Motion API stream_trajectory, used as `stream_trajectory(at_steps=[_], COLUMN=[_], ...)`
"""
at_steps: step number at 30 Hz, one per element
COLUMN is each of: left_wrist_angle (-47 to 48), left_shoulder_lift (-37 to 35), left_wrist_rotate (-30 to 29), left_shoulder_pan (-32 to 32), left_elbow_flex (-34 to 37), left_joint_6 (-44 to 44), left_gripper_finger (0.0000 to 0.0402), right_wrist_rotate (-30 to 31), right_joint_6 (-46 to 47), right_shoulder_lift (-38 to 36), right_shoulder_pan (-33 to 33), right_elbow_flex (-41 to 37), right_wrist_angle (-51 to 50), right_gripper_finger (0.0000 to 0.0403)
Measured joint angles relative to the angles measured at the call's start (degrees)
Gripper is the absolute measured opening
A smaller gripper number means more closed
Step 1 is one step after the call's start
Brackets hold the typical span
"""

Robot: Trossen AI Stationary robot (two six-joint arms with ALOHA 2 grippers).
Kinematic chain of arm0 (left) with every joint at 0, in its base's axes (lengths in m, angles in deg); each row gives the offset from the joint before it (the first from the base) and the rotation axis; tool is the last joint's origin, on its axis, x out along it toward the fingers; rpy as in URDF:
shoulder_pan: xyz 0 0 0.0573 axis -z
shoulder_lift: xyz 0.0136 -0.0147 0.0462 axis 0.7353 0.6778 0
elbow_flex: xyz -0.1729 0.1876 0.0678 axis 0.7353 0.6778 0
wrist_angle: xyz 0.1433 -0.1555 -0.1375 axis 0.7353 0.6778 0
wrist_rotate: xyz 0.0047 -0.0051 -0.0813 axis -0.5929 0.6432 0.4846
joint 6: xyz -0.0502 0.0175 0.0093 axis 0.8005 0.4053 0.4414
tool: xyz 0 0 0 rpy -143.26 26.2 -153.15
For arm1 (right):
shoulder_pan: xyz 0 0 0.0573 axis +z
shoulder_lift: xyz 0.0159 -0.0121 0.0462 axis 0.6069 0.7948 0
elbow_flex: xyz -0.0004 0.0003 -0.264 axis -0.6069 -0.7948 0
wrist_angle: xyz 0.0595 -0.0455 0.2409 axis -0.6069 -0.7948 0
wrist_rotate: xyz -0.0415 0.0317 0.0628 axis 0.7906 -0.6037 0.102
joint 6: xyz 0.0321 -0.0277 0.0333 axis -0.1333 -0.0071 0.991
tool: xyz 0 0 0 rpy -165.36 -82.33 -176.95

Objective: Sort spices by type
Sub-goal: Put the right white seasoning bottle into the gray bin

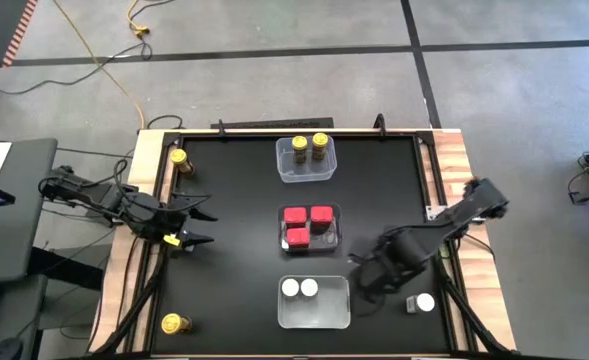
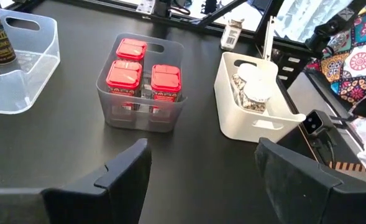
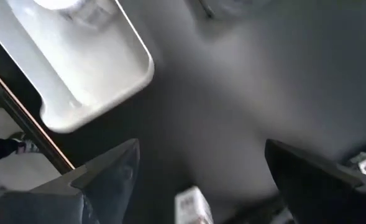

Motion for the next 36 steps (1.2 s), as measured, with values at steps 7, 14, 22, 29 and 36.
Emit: stream_trajectory(at_steps=[7, 14, 22, 29, 36], left_wrist_angle=[0.0, 0.0, 0.13, 0.44, 0.44], left_shoulder_lift=[0.0, 0.0, 0.02, 0.02, 0.02], left_wrist_rotate=[0.02, 0.04, 0.06, 0.09, 0.11], left_shoulder_pan=[0.02, 0.02, 0.0, 0.02, 0.02], left_elbow_flex=[0.0, 0.0, 0.0, 0.0, 0.0], left_joint_6=[-0.02, -0.04, -0.04, -0.04, -0.04], left_gripper_finger=[0.0277, 0.0277, 0.0277, 0.0277, 0.0277], right_wrist_rotate=[-0.1, -2.08, -3.01, -3.87, -3.65], right_joint_6=[7.13, 6.54, 8.93, 11.89, 10.03], right_shoulder_lift=[-7.18, -7.99, -8.25, -13.38, -16.01], right_shoulder_pan=[10.33, 21.03, 28.4, 30.87, 31.23], right_elbow_flex=[-7.63, -9.48, -16.36, -26.89, -34.48], right_wrist_angle=[0.06, -0.06, 0.98, 12.46, 19.43], right_gripper_finger=[0.0376, 0.0376, 0.0376, 0.0376, 0.0376])
